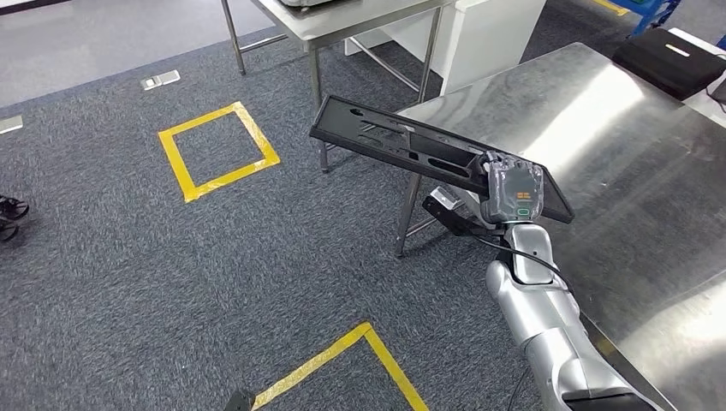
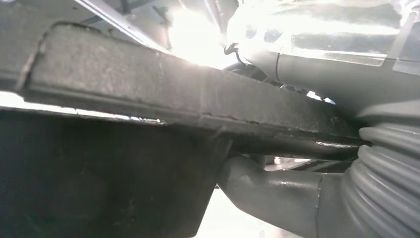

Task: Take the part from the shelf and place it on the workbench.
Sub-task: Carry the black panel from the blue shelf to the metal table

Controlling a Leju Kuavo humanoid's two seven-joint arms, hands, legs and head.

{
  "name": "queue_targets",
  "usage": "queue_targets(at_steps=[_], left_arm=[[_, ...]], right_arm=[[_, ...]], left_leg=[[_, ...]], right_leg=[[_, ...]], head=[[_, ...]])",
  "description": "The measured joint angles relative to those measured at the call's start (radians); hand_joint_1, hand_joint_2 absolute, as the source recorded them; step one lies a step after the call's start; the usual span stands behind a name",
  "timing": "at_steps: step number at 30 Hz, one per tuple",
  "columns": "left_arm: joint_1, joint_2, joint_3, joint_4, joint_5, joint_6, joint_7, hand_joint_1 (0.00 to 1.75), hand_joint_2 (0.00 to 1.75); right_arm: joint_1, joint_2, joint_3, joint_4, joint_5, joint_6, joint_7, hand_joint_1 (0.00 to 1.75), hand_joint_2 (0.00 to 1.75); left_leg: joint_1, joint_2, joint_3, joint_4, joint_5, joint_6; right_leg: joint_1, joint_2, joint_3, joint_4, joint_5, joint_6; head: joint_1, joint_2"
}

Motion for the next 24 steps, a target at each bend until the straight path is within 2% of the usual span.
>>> queue_targets(at_steps=[1, 2, 3, 4, 5, 6, 7, 8, 9, 10, 11, 12, 13, 14, 16, 17, 18, 20, 21, 22, 23, 24], left_arm=[[0.000, -0.001, 0.001, -0.001, 0.000, 0.000, 0.000, 0.00, 1.75], [-0.001, -0.002, 0.001, -0.001, 0.000, 0.000, 0.000, 0.00, 1.75], [-0.001, -0.002, 0.002, -0.002, 0.000, 0.000, -0.001, 0.00, 1.75], [0.000, -0.001, 0.002, -0.002, 0.000, 0.000, -0.001, 0.00, 1.75], [0.001, 0.000, 0.002, -0.002, 0.000, 0.000, -0.001, 0.00, 1.75], [0.003, 0.000, 0.002, -0.002, 0.000, 0.000, -0.001, 0.00, 1.75], [0.006, 0.001, 0.002, -0.002, 0.000, 0.000, 0.000, 0.00, 1.75], [0.007, 0.002, 0.003, -0.002, 0.000, 0.000, 0.000, 0.00, 1.75], [0.007, 0.003, 0.003, -0.002, 0.000, 0.000, 0.000, 0.00, 1.75], [0.007, 0.004, 0.004, -0.002, 0.000, 0.000, 0.000, 0.00, 1.75], [0.008, 0.004, 0.005, -0.002, 0.000, 0.000, 0.000, 0.00, 1.75], [0.008, 0.004, 0.006, -0.001, 0.000, 0.000, 0.000, 0.00, 1.75], [0.008, 0.004, 0.006, 0.000, 0.000, -0.001, 0.001, 0.00, 1.75], [0.009, 0.004, 0.006, 0.000, 0.000, -0.002, 0.001, 0.00, 1.75], [0.008, 0.003, 0.006, 0.000, -0.001, -0.004, 0.002, 0.00, 1.75], [0.008, 0.002, 0.006, 0.000, -0.002, -0.004, 0.001, 0.00, 1.75], [0.007, 0.002, 0.006, 0.000, -0.003, -0.006, 0.001, 0.00, 1.75], [0.007, 0.002, 0.006, 0.000, -0.004, -0.009, 0.002, 0.00, 1.75], [0.008, 0.002, 0.006, 0.000, -0.005, -0.011, 0.003, 0.00, 1.75], [0.009, 0.002, 0.006, 0.000, -0.006, -0.012, 0.004, 0.00, 1.75], [0.009, 0.002, 0.006, 0.000, -0.007, -0.013, 0.005, 0.00, 1.75], [0.009, 0.002, 0.006, 0.000, -0.009, -0.015, 0.006, 0.00, 1.75]], right_arm=[[0.001, -0.002, -0.002, 0.001, 0.000, 0.000, 0.001, 1.75, 1.75], [0.001, -0.004, -0.004, 0.002, 0.000, -0.001, 0.001, 1.75, 1.75], [0.001, -0.004, -0.006, 0.003, 0.000, -0.001, 0.001, 1.75, 1.75], [0.001, -0.001, -0.006, 0.003, 0.001, -0.001, 0.002, 1.75, 1.75], [0.000, 0.002, -0.006, 0.005, 0.001, -0.002, 0.002, 1.75, 1.75], [0.001, 0.004, -0.006, 0.006, 0.001, -0.001, 0.002, 1.75, 1.75], [0.002, 0.007, -0.006, 0.009, 0.000, -0.001, 0.002, 1.75, 1.75], [0.003, 0.007, -0.007, 0.012, 0.000, -0.002, 0.003, 1.75, 1.75], [0.003, 0.007, -0.008, 0.014, 0.000, -0.002, 0.003, 1.75, 1.75], [0.003, 0.007, -0.008, 0.016, -0.001, -0.002, 0.003, 1.75, 1.75], [0.003, 0.007, -0.009, 0.017, -0.001, -0.002, 0.003, 1.75, 1.75], [0.002, 0.007, -0.010, 0.018, 0.000, -0.003, 0.004, 1.75, 1.75], [0.001, 0.008, -0.010, 0.018, 0.000, -0.003, 0.005, 1.75, 1.75], [0.001, 0.006, -0.011, 0.019, 0.001, -0.003, 0.006, 1.75, 1.75], [0.003, 0.000, -0.015, 0.019, 0.008, -0.003, 0.012, 1.75, 1.75], [0.005, -0.004, -0.018, 0.019, 0.012, -0.004, 0.016, 1.75, 1.75], [0.007, -0.008, -0.020, 0.019, 0.016, -0.004, 0.019, 1.75, 1.75], [0.008, -0.012, -0.023, 0.018, 0.020, -0.004, 0.025, 1.75, 1.75], [0.010, -0.013, -0.024, 0.018, 0.022, -0.004, 0.027, 1.75, 1.75], [0.013, -0.015, -0.027, 0.018, 0.024, -0.003, 0.030, 1.75, 1.75], [0.017, -0.017, -0.030, 0.018, 0.026, -0.003, 0.032, 1.75, 1.75], [0.021, -0.021, -0.033, 0.017, 0.028, -0.002, 0.033, 1.75, 1.75]], left_leg=[[0.000, 0.003, 0.002, 0.000, -0.003, -0.004], [0.002, -0.010, 0.002, 0.007, -0.010, -0.009], [0.004, -0.034, -0.006, 0.030, -0.027, -0.014], [0.007, -0.063, -0.024, 0.072, -0.052, -0.019], [0.010, -0.091, -0.051, 0.133, -0.084, -0.024], [0.013, -0.105, -0.082, 0.198, -0.113, -0.028], [0.016, -0.111, -0.108, 0.249, -0.128, -0.032], [0.020, -0.113, -0.121, 0.269, -0.126, -0.036], [0.025, -0.114, -0.114, 0.251, -0.103, -0.040], [0.032, -0.120, -0.091, 0.198, -0.067, -0.044], [0.040, -0.138, -0.062, 0.135, -0.033, -0.049], [0.046, -0.161, -0.035, 0.075, -0.011, -0.052], [0.049, -0.179, -0.019, 0.037, 0.000, -0.053], [0.047, -0.189, -0.013, 0.021, 0.000, -0.050], [0.039, -0.172, -0.013, 0.015, 0.002, -0.033], [0.036, -0.161, -0.011, 0.009, 0.006, -0.023], [0.035, -0.148, -0.008, 0.003, 0.010, -0.013], [0.033, -0.124, -0.004, -0.006, 0.014, 0.000], [0.032, -0.111, -0.004, -0.006, 0.014, 0.002], [0.030, -0.097, -0.004, -0.006, 0.013, 0.003], [0.028, -0.084, -0.004, -0.006, 0.012, 0.004], [0.027, -0.072, -0.003, -0.006, 0.011, 0.003]], right_leg=[[-0.008, 0.010, 0.002, -0.005, 0.003, -0.005], [-0.015, 0.020, 0.006, -0.011, 0.006, -0.011], [-0.024, 0.030, 0.010, -0.017, 0.009, -0.019], [-0.032, 0.039, 0.014, -0.021, 0.011, -0.025], [-0.032, 0.050, 0.014, -0.022, 0.012, -0.030], [-0.032, 0.061, 0.015, -0.021, 0.012, -0.033], [-0.033, 0.075, 0.015, -0.021, 0.012, -0.033], [-0.034, 0.088, 0.015, -0.020, 0.012, -0.033], [-0.035, 0.102, 0.015, -0.018, 0.012, -0.032], [-0.038, 0.116, 0.015, -0.014, 0.011, -0.030], [-0.040, 0.129, 0.014, -0.009, 0.009, -0.026], [-0.040, 0.142, 0.009, -0.001, 0.006, -0.021], [-0.039, 0.154, 0.002, 0.005, 0.006, -0.012], [-0.037, 0.166, -0.006, 0.007, 0.008, -0.004], [-0.036, 0.185, -0.018, 0.004, 0.015, 0.013], [-0.036, 0.175, -0.025, 0.008, 0.014, 0.018], [-0.036, 0.151, -0.037, 0.026, 0.005, 0.021], [-0.034, 0.087, -0.086, 0.123, -0.036, 0.019], [-0.034, 0.070, -0.120, 0.191, -0.060, 0.018], [-0.033, 0.064, -0.148, 0.248, -0.077, 0.020], [-0.033, 0.061, -0.160, 0.276, -0.082, 0.024], [-0.033, 0.058, -0.153, 0.265, -0.074, 0.029]], head=[[-0.001, 0.000], [-0.002, 0.000], [-0.004, 0.000], [-0.007, 0.000], [-0.008, 0.000], [-0.010, 0.000], [-0.010, 0.000], [-0.010, 0.000], [-0.010, 0.000], [-0.010, 0.000], [-0.010, 0.000], [-0.010, 0.000], [-0.010, 0.000], [-0.010, 0.000], [-0.010, 0.000], [-0.009, 0.000], [-0.006, 0.000], [0.001, 0.000], [0.003, 0.000], [0.003, 0.000], [0.004, 0.000], [0.004, 0.000]])
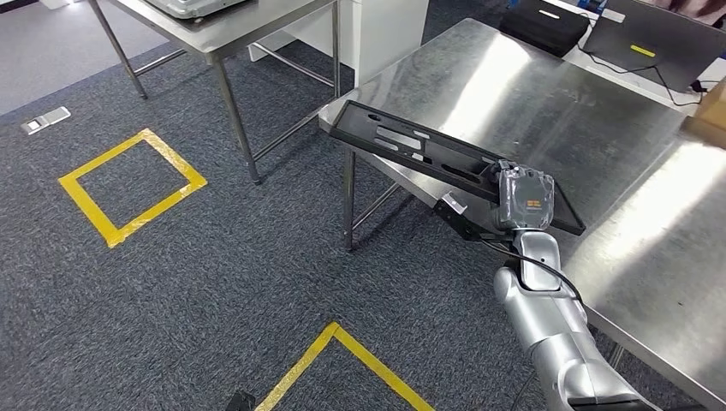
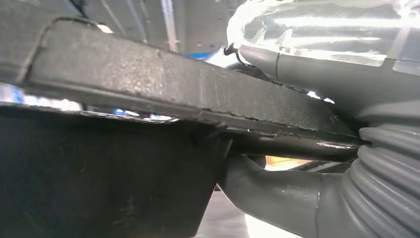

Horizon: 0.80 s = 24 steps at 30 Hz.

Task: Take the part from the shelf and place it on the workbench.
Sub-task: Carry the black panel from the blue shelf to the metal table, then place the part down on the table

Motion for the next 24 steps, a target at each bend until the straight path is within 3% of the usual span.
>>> queue_targets(at_steps=[1, 3, 5, 6, 8, 10, 12, 14, 15, 16, 18, 19, 21, 23, 24], left_arm=[[0.000, 0.000, 0.000, 0.000, -0.002, -0.002, 0.001, 0.00, 1.75], [0.000, -0.001, 0.000, 0.000, -0.004, -0.008, 0.001, 0.00, 1.75], [-0.001, -0.001, 0.000, 0.000, -0.004, -0.013, 0.001, 0.00, 1.75], [-0.001, -0.002, 0.000, 0.000, -0.004, -0.014, 0.001, 0.00, 1.75], [-0.004, -0.002, 0.000, -0.001, -0.004, -0.015, 0.001, 0.00, 1.75], [-0.006, -0.001, 0.000, -0.002, -0.004, -0.016, 0.001, 0.00, 1.75], [-0.005, -0.001, 0.000, -0.002, -0.004, -0.017, 0.001, 0.00, 1.75], [-0.002, 0.000, 0.000, -0.002, -0.004, -0.022, 0.003, 0.00, 1.75], [-0.001, 0.001, 0.000, -0.002, -0.004, -0.024, 0.004, 0.00, 1.75], [-0.001, 0.001, 0.000, -0.002, -0.004, -0.026, 0.005, 0.00, 1.75], [-0.001, 0.003, 0.000, -0.002, -0.004, -0.027, 0.008, 0.00, 1.75], [-0.001, 0.004, 0.001, -0.002, -0.004, -0.027, 0.009, 0.00, 1.75], [-0.001, 0.006, 0.001, -0.001, -0.004, -0.028, 0.012, 0.00, 1.75], [-0.002, 0.005, 0.001, -0.002, -0.004, -0.028, 0.014, 0.00, 1.75], [-0.003, 0.004, 0.001, -0.002, -0.003, -0.028, 0.014, 0.00, 1.75]], right_arm=[[0.003, -0.003, -0.003, -0.001, 0.002, 0.000, 0.001, 1.75, 1.75], [0.004, -0.009, -0.006, -0.005, 0.004, 0.000, 0.001, 1.75, 1.75], [0.003, -0.012, -0.008, -0.010, 0.004, 0.000, 0.001, 1.75, 1.75], [0.005, -0.014, -0.009, -0.011, 0.004, 0.000, 0.001, 1.75, 1.75], [0.009, -0.019, -0.013, -0.013, 0.004, 0.000, 0.001, 1.75, 1.75], [0.010, -0.021, -0.014, -0.017, 0.005, 0.000, 0.001, 1.75, 1.75], [0.011, -0.019, -0.014, -0.019, 0.006, 0.000, 0.001, 1.75, 1.75], [0.015, -0.016, -0.014, -0.019, 0.006, 0.000, 0.001, 1.75, 1.75], [0.017, -0.015, -0.014, -0.019, 0.006, 0.000, 0.001, 1.75, 1.75], [0.019, -0.016, -0.014, -0.019, 0.006, 0.000, 0.001, 1.75, 1.75], [0.019, -0.016, -0.014, -0.019, 0.006, 0.000, 0.001, 1.75, 1.75], [0.018, -0.016, -0.014, -0.019, 0.007, 0.000, 0.001, 1.75, 1.75], [0.017, -0.017, -0.014, -0.019, 0.009, 0.000, 0.001, 1.75, 1.75], [0.018, -0.023, -0.017, -0.019, 0.010, 0.000, 0.001, 1.75, 1.75], [0.019, -0.026, -0.018, -0.019, 0.011, 0.000, 0.000, 1.75, 1.75]], left_leg=[[0.000, 0.012, 0.001, 0.000, -0.001, -0.001], [-0.004, 0.034, 0.006, 0.000, -0.005, -0.006], [-0.011, 0.054, 0.011, -0.001, -0.011, -0.015], [-0.013, 0.065, 0.015, -0.002, -0.013, -0.019], [-0.011, 0.076, 0.021, -0.001, -0.020, -0.029], [-0.006, 0.035, 0.004, 0.046, -0.055, -0.037], [-0.003, -0.022, -0.054, 0.168, -0.118, -0.041], [-0.002, -0.041, -0.112, 0.275, -0.153, -0.045], [-0.001, -0.043, -0.121, 0.283, -0.142, -0.046], [0.000, -0.045, -0.111, 0.252, -0.112, -0.046], [0.007, -0.073, -0.055, 0.122, -0.037, -0.045], [0.011, -0.091, -0.030, 0.065, -0.014, -0.044], [0.010, -0.111, -0.009, 0.017, -0.005, -0.039], [0.006, -0.088, -0.005, 0.008, 0.000, -0.025], [0.005, -0.077, 0.000, -0.001, 0.004, -0.015]], right_leg=[[0.000, -0.010, 0.029, -0.053, 0.020, 0.005], [0.006, -0.055, 0.108, -0.195, 0.064, 0.007], [0.017, -0.079, 0.146, -0.265, 0.084, -0.006], [0.023, -0.070, 0.146, -0.267, 0.086, -0.014], [0.014, -0.045, 0.148, -0.272, 0.090, -0.027], [0.000, -0.023, 0.153, -0.276, 0.092, -0.045], [-0.002, -0.001, 0.154, -0.276, 0.093, -0.060], [0.000, 0.026, 0.154, -0.276, 0.093, -0.064], [0.000, 0.040, 0.154, -0.275, 0.093, -0.064], [0.000, 0.054, 0.155, -0.274, 0.093, -0.064], [0.001, 0.081, 0.154, -0.268, 0.092, -0.061], [0.003, 0.094, 0.151, -0.264, 0.092, -0.058], [0.006, 0.114, 0.142, -0.262, 0.094, -0.046], [0.007, 0.131, 0.133, -0.265, 0.098, -0.030], [0.008, 0.119, 0.127, -0.259, 0.095, -0.025]], head=[[0.000, 0.000], [0.001, 0.000], [0.001, 0.000], [0.001, 0.000], [0.000, 0.000], [-0.004, 0.000], [-0.009, 0.000], [-0.010, 0.000], [-0.010, 0.000], [-0.010, 0.000], [-0.010, 0.000], [-0.009, 0.000], [-0.009, 0.000], [-0.009, 0.000], [-0.009, 0.000]])
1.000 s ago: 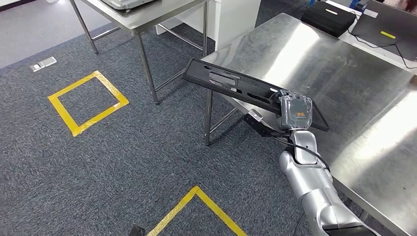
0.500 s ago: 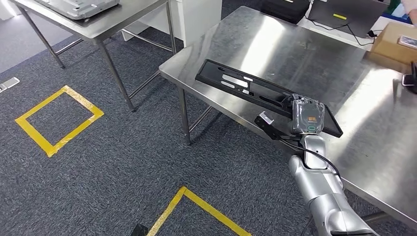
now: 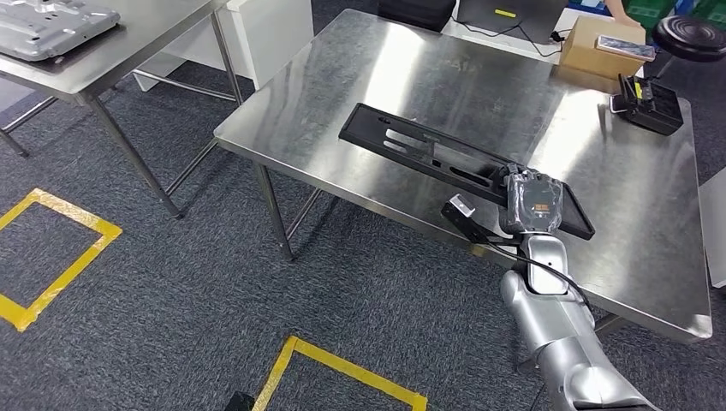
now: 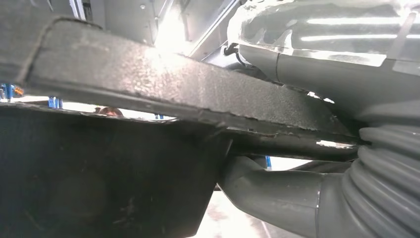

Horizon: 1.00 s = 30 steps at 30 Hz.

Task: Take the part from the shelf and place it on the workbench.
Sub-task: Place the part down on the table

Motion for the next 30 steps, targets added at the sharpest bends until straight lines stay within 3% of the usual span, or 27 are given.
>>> queue_targets(at_steps=[1, 3, 5, 6, 7, 9, 10, 12, 13, 14, 15, 17, 19, 21, 23, 25, 27, 30], left_arm=[[-0.001, 0.000, 0.000, 0.000, 0.000, 0.000, 0.000, 0.00, 1.75], [-0.001, -0.001, 0.000, 0.000, 0.000, 0.000, 0.000, 0.00, 1.75], [0.000, -0.001, 0.000, 0.000, 0.000, 0.000, 0.000, 0.00, 1.75], [0.000, -0.001, 0.000, 0.000, 0.000, 0.000, 0.000, 0.00, 1.75], [0.000, -0.001, 0.000, 0.000, 0.000, 0.000, 0.000, 0.00, 1.75], [0.000, -0.002, 0.000, 0.000, 0.000, -0.001, 0.000, 0.00, 1.75], [0.000, -0.002, 0.000, 0.000, 0.000, -0.001, 0.000, 0.00, 1.75], [0.000, -0.003, 0.001, 0.000, 0.001, -0.003, 0.000, 0.00, 1.75], [-0.001, -0.003, 0.001, 0.000, 0.001, -0.004, 0.000, 0.00, 1.75], [-0.001, -0.003, 0.002, -0.001, 0.001, -0.006, -0.001, 0.00, 1.75], [-0.002, -0.004, 0.002, -0.001, 0.002, -0.006, -0.001, 0.00, 1.75], [-0.002, -0.004, 0.002, -0.001, 0.001, -0.007, -0.002, 0.00, 1.75], [-0.001, -0.003, 0.002, -0.001, 0.000, -0.007, -0.002, 0.00, 1.75], [0.002, -0.002, 0.003, -0.001, 0.001, -0.015, -0.003, 0.00, 1.75], [0.005, -0.001, 0.006, -0.001, 0.007, -0.047, -0.010, 0.00, 1.75], [0.006, 0.000, 0.009, -0.001, 0.015, -0.087, -0.021, 0.00, 1.75], [0.006, 0.001, 0.011, -0.001, 0.018, -0.111, -0.029, 0.00, 1.75], [0.006, 0.001, 0.012, -0.001, 0.019, -0.132, -0.041, 0.00, 1.75]], right_arm=[[0.000, -0.002, -0.001, 0.000, 0.000, 0.000, 0.000, 1.75, 1.75], [-0.002, -0.003, -0.002, 0.000, 0.001, 0.000, 0.000, 1.75, 1.75], [-0.001, -0.003, -0.003, 0.000, 0.000, 0.000, 0.000, 1.75, 1.75], [0.001, -0.003, -0.003, 0.000, 0.000, 0.000, 0.000, 1.75, 1.75], [0.003, -0.004, -0.004, 0.000, 0.000, 0.000, 0.000, 1.75, 1.75], [0.001, -0.004, -0.004, 0.000, 0.001, 0.000, 0.000, 1.75, 1.75], [-0.002, -0.004, -0.004, 0.000, 0.000, 0.000, 0.000, 1.75, 1.75], [-0.005, -0.002, -0.005, 0.000, -0.002, 0.000, -0.001, 1.75, 1.75], [-0.005, -0.001, -0.006, 0.000, -0.003, 0.000, -0.001, 1.75, 1.75], [-0.005, -0.001, -0.008, 0.000, -0.004, 0.000, -0.002, 1.75, 1.75], [-0.004, -0.001, -0.010, -0.001, -0.001, 0.000, -0.002, 1.75, 1.75], [-0.006, 0.001, -0.011, -0.002, 0.014, -0.003, 0.001, 1.75, 1.75], [-0.006, 0.005, -0.011, -0.003, 0.032, -0.007, 0.008, 1.75, 1.75], [-0.002, 0.009, -0.011, -0.003, 0.046, -0.010, 0.016, 1.75, 1.75], [0.002, 0.010, -0.011, -0.003, 0.059, -0.011, 0.022, 1.75, 1.75], [0.002, 0.010, -0.011, -0.003, 0.068, -0.010, 0.027, 1.75, 1.75], [0.001, 0.010, -0.011, -0.003, 0.073, -0.009, 0.031, 1.75, 1.75], [0.001, 0.009, -0.011, -0.003, 0.077, -0.008, 0.033, 1.75, 1.75]], left_leg=[[0.001, 0.012, 0.005, -0.009, 0.004, 0.009], [-0.001, 0.035, 0.012, -0.019, 0.008, 0.020], [-0.002, 0.061, 0.013, -0.019, 0.007, 0.021], [-0.002, 0.074, 0.014, -0.019, 0.005, 0.019], [-0.001, 0.085, 0.015, -0.018, 0.003, 0.017], [0.000, 0.108, 0.020, -0.018, -0.003, 0.008], [-0.002, 0.119, 0.023, -0.017, -0.007, 0.002], [-0.009, 0.138, 0.031, -0.018, -0.015, -0.011], [-0.011, 0.149, 0.035, -0.020, -0.018, -0.016], [-0.012, 0.159, 0.040, -0.023, -0.022, -0.021], [-0.009, 0.155, 0.044, -0.020, -0.029, -0.027], [-0.003, 0.109, 0.024, 0.036, -0.068, -0.035], [-0.001, 0.056, -0.028, 0.144, -0.124, -0.035], [-0.001, 0.040, -0.086, 0.242, -0.156, -0.033], [-0.001, 0.036, -0.110, 0.256, -0.130, -0.030], [0.001, 0.034, -0.074, 0.144, -0.050, -0.025], [0.000, 0.030, -0.031, 0.036, -0.003, -0.021], [-0.007, 0.029, -0.018, 0.004, -0.008, -0.002]], right_leg=[[0.001, -0.025, -0.013, 0.022, -0.011, 0.002], [0.001, -0.088, -0.063, 0.124, -0.056, 0.001], [-0.004, -0.111, -0.124, 0.245, -0.097, 0.007], [-0.008, -0.116, -0.133, 0.264, -0.099, 0.014], [-0.012, -0.122, -0.124, 0.246, -0.086, 0.024], [-0.019, -0.160, -0.051, 0.107, -0.035, 0.042], [-0.016, -0.183, -0.016, 0.044, -0.014, 0.043], [-0.006, -0.204, 0.017, -0.018, 0.004, 0.032], [-0.001, -0.192, 0.017, -0.017, 0.004, 0.024], [-0.004, -0.177, 0.018, -0.018, 0.004, 0.015], [-0.010, -0.165, 0.020, -0.020, 0.004, 0.008], [-0.022, -0.144, 0.026, -0.023, 0.003, -0.010], [-0.022, -0.131, 0.027, -0.023, 0.002, -0.023], [-0.017, -0.116, 0.028, -0.022, 0.001, -0.028], [-0.013, -0.099, 0.029, -0.019, -0.001, -0.030], [-0.013, -0.086, 0.030, -0.014, -0.005, -0.030], [-0.007, -0.077, 0.027, -0.007, -0.013, -0.022], [0.001, -0.073, 0.026, 0.004, -0.014, -0.003]], head=[[0.004, 0.000], [0.010, 0.000], [0.013, 0.000], [0.013, 0.000], [0.013, 0.000], [0.014, 0.000], [0.016, 0.000], [0.017, 0.000], [0.016, 0.000], [0.014, 0.000], [0.012, 0.000], [0.005, 0.000], [0.000, 0.000], [-0.001, 0.000], [-0.001, 0.000], [-0.002, 0.000], [-0.002, 0.000], [0.000, 0.000]])
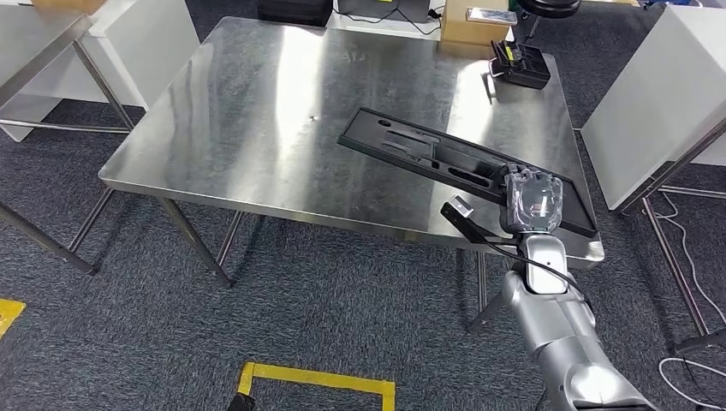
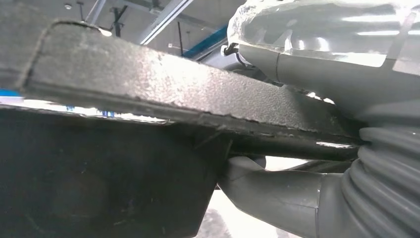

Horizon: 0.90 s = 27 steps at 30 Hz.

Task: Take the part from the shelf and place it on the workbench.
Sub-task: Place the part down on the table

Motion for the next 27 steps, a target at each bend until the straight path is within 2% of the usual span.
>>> queue_targets(at_steps=[2, 4, 6, 7, 8, 9, 11, 12, 13, 14, 16, 17, 19, 20, 21, 22, 23, 24, 25, 27], left_arm=[[0.000, -0.001, 0.001, 0.000, 0.000, -0.005, -0.006, 0.00, 1.75], [0.000, -0.002, 0.002, -0.001, 0.000, -0.003, -0.008, 0.00, 1.75], [0.002, -0.002, 0.003, -0.001, -0.001, 0.000, -0.009, 0.00, 1.75], [0.003, -0.003, 0.004, -0.001, -0.001, 0.002, -0.009, 0.00, 1.75], [0.005, -0.003, 0.005, -0.001, -0.001, 0.004, -0.009, 0.00, 1.75], [0.005, -0.003, 0.006, -0.001, -0.001, 0.007, -0.008, 0.00, 1.75], [0.006, -0.004, 0.007, 0.000, -0.001, 0.010, -0.008, 0.00, 1.75], [0.006, -0.004, 0.008, 0.000, -0.001, 0.010, -0.008, 0.00, 1.75], [0.006, -0.004, 0.009, 0.000, -0.001, 0.011, -0.007, 0.00, 1.75], [0.006, -0.005, 0.010, 0.000, -0.002, 0.011, -0.007, 0.00, 1.75], [0.004, -0.005, 0.012, -0.001, -0.004, 0.011, -0.006, 0.00, 1.75], [0.003, -0.006, 0.013, -0.001, -0.006, 0.011, -0.006, 0.00, 1.75], [0.001, -0.006, 0.013, -0.002, -0.008, 0.011, -0.005, 0.00, 1.75], [0.003, -0.006, 0.014, -0.002, -0.009, 0.011, -0.005, 0.00, 1.75], [0.004, -0.006, 0.014, -0.002, -0.009, 0.011, -0.004, 0.00, 1.75], [0.006, -0.006, 0.014, -0.002, -0.010, 0.011, -0.003, 0.00, 1.75], [0.007, -0.006, 0.014, -0.002, -0.010, 0.011, -0.003, 0.00, 1.75], [0.008, -0.006, 0.015, -0.002, -0.011, 0.011, -0.002, 0.00, 1.75], [0.009, -0.006, 0.015, -0.002, -0.011, 0.011, -0.002, 0.00, 1.75], [0.010, -0.003, 0.015, -0.001, -0.011, 0.011, -0.002, 0.00, 1.75]], right_arm=[[0.000, -0.001, 0.000, 0.000, 0.003, 0.000, 0.000, 1.75, 1.75], [-0.001, -0.002, 0.000, 0.000, 0.004, 0.001, 0.000, 1.75, 1.75], [0.002, -0.002, 0.000, 0.000, 0.004, 0.002, -0.001, 1.75, 1.75], [0.005, -0.002, 0.000, 0.000, 0.005, 0.002, -0.002, 1.75, 1.75], [0.007, -0.002, 0.000, 0.000, 0.006, 0.004, -0.004, 1.75, 1.75], [0.009, -0.002, 0.000, 0.000, 0.008, 0.005, -0.009, 1.75, 1.75], [0.008, 0.001, 0.001, 0.002, 0.014, 0.010, -0.017, 1.75, 1.75], [0.006, 0.003, 0.002, 0.004, 0.017, 0.014, -0.020, 1.75, 1.75], [0.004, 0.006, 0.002, 0.006, 0.020, 0.017, -0.021, 1.75, 1.75], [0.001, 0.010, 0.003, 0.008, 0.024, 0.020, -0.023, 1.75, 1.75], [-0.008, 0.016, 0.006, 0.011, 0.032, 0.029, -0.030, 1.75, 1.75], [-0.014, 0.018, 0.007, 0.013, 0.035, 0.034, -0.035, 1.75, 1.75], [-0.030, 0.023, 0.015, 0.018, 0.038, 0.044, -0.049, 1.75, 1.75], [-0.036, 0.027, 0.020, 0.022, 0.036, 0.048, -0.059, 1.75, 1.75], [-0.040, 0.032, 0.025, 0.026, 0.032, 0.052, -0.069, 1.75, 1.75], [-0.041, 0.037, 0.031, 0.031, 0.028, 0.054, -0.079, 1.75, 1.75], [-0.042, 0.041, 0.036, 0.035, 0.025, 0.055, -0.086, 1.75, 1.75], [-0.042, 0.044, 0.040, 0.040, 0.023, 0.055, -0.091, 1.75, 1.75], [-0.042, 0.047, 0.045, 0.044, 0.022, 0.055, -0.093, 1.75, 1.75], [-0.045, 0.052, 0.051, 0.052, 0.021, 0.057, -0.093, 1.75, 1.75]], left_leg=[[-0.002, 0.002, 0.015, -0.006, -0.001, 0.018], [-0.002, 0.005, 0.031, -0.009, -0.004, 0.027], [-0.001, 0.006, 0.042, -0.009, -0.013, 0.029], [-0.001, 0.006, 0.048, -0.008, -0.019, 0.027], [0.000, 0.007, 0.056, -0.008, -0.027, 0.024], [0.002, 0.007, 0.066, -0.008, -0.035, 0.021], [0.005, 0.007, 0.091, -0.008, -0.055, 0.010], [0.005, 0.008, 0.101, -0.010, -0.065, 0.003], [0.004, 0.009, 0.109, -0.015, -0.073, -0.004], [0.002, 0.011, 0.117, -0.019, -0.077, -0.012], [0.002, 0.015, 0.117, -0.005, -0.069, -0.023], [0.003, 0.015, 0.101, 0.032, -0.055, -0.027], [0.006, 0.016, 0.025, 0.152, -0.041, -0.031], [0.006, 0.014, -0.019, 0.213, -0.060, -0.033], [0.006, 0.013, -0.060, 0.257, -0.096, -0.035], [0.005, 0.012, -0.093, 0.277, -0.137, -0.035], [0.004, 0.011, -0.113, 0.271, -0.167, -0.034], [0.003, 0.010, -0.121, 0.240, -0.170, -0.029], [-0.001, 0.010, -0.118, 0.189, -0.140, -0.021], [-0.015, 0.002, -0.101, 0.062, -0.008, 0.006]], right_leg=[[0.001, -0.014, -0.009, 0.027, -0.005, 0.010], [-0.002, -0.036, -0.056, 0.107, -0.035, 0.012], [-0.006, -0.044, -0.134, 0.232, -0.068, 0.014], [-0.007, -0.044, -0.164, 0.270, -0.075, 0.017], [-0.009, -0.046, -0.178, 0.272, -0.069, 0.021], [-0.012, -0.048, -0.169, 0.232, -0.050, 0.025], [-0.014, -0.062, -0.120, 0.091, 0.017, 0.034], [-0.011, -0.071, -0.097, 0.035, 0.041, 0.030], [-0.004, -0.075, -0.081, 0.002, 0.056, 0.023], [-0.002, -0.077, -0.074, -0.011, 0.060, 0.011], [-0.004, -0.068, -0.056, -0.016, 0.049, -0.013], [-0.009, -0.065, -0.046, -0.020, 0.043, -0.024], [-0.010, -0.059, -0.021, -0.024, 0.027, -0.045], [-0.006, -0.055, -0.010, -0.024, 0.016, -0.053], [-0.003, -0.051, 0.002, -0.024, 0.005, -0.058], [0.000, -0.046, 0.016, -0.024, -0.007, -0.060], [0.003, -0.042, 0.032, -0.024, -0.019, -0.062], [0.007, -0.039, 0.050, -0.024, -0.032, -0.062], [0.011, -0.037, 0.068, -0.025, -0.045, -0.062], [0.019, -0.034, 0.094, -0.025, -0.071, -0.060]], head=[[0.001, 0.000], [0.002, 0.000], [0.003, 0.000], [0.004, 0.000], [0.004, 0.000], [0.004, 0.000], [0.006, 0.000], [0.008, 0.000], [0.011, 0.000], [0.013, 0.000], [0.011, 0.000], [0.010, 0.000], [0.007, 0.000], [0.006, 0.000], [0.006, 0.000], [0.006, 0.000], [0.006, 0.000], [0.006, 0.000], [0.006, 0.000], [0.007, 0.000]])
